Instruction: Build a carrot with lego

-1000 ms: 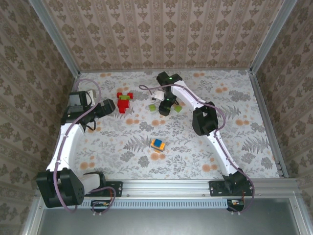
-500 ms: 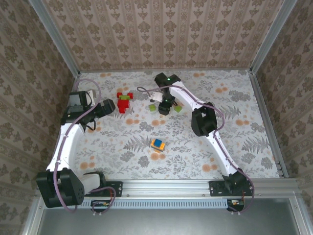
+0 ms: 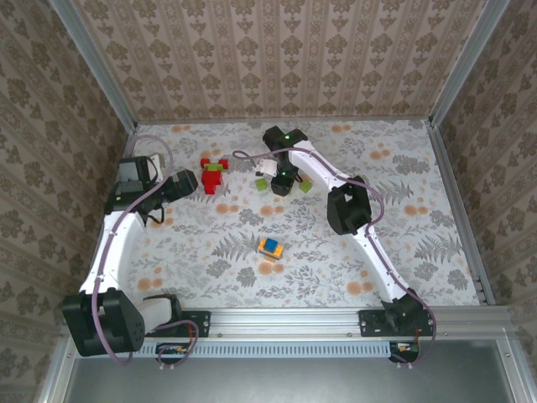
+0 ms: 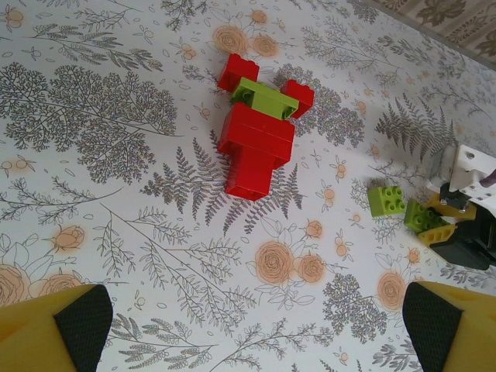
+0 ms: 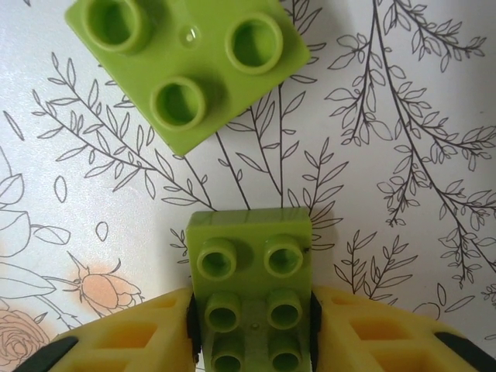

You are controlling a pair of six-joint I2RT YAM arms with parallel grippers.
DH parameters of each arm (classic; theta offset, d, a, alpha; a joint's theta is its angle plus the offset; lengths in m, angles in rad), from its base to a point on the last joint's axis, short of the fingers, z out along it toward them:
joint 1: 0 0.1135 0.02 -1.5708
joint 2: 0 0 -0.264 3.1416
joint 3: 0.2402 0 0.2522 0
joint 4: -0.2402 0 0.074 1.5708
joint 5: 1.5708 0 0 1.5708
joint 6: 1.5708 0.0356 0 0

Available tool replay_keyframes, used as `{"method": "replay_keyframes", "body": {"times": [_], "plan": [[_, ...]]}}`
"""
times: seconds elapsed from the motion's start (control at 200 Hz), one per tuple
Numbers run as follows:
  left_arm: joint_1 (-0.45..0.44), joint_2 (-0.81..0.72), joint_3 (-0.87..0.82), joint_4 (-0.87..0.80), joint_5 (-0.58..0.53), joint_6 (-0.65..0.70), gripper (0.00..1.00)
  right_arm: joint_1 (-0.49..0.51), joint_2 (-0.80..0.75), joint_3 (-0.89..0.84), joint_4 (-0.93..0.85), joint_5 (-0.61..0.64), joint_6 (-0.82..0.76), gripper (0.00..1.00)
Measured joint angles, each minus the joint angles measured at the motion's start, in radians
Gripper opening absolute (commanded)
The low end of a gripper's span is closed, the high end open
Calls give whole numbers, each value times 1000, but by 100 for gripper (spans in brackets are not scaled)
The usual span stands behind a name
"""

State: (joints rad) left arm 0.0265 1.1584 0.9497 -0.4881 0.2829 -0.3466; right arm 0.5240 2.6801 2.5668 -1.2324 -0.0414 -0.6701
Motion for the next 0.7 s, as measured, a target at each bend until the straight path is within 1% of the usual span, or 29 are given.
{"method": "replay_keyframes", "body": {"times": [0.19,0.365,0.515,0.7], "plan": [[0,0,0,0,0,0,100,-1,-13,-17,16,-1,77,33],[0,0,0,0,1,0,100,-11,-78,-124,60,-19,206,33],[0,0,0,0,1,0,100,-13,-197,-252,87,-20,313,33],[0,0,0,0,0,0,100,-1,-417,-412,109,-19,440,35]]}}
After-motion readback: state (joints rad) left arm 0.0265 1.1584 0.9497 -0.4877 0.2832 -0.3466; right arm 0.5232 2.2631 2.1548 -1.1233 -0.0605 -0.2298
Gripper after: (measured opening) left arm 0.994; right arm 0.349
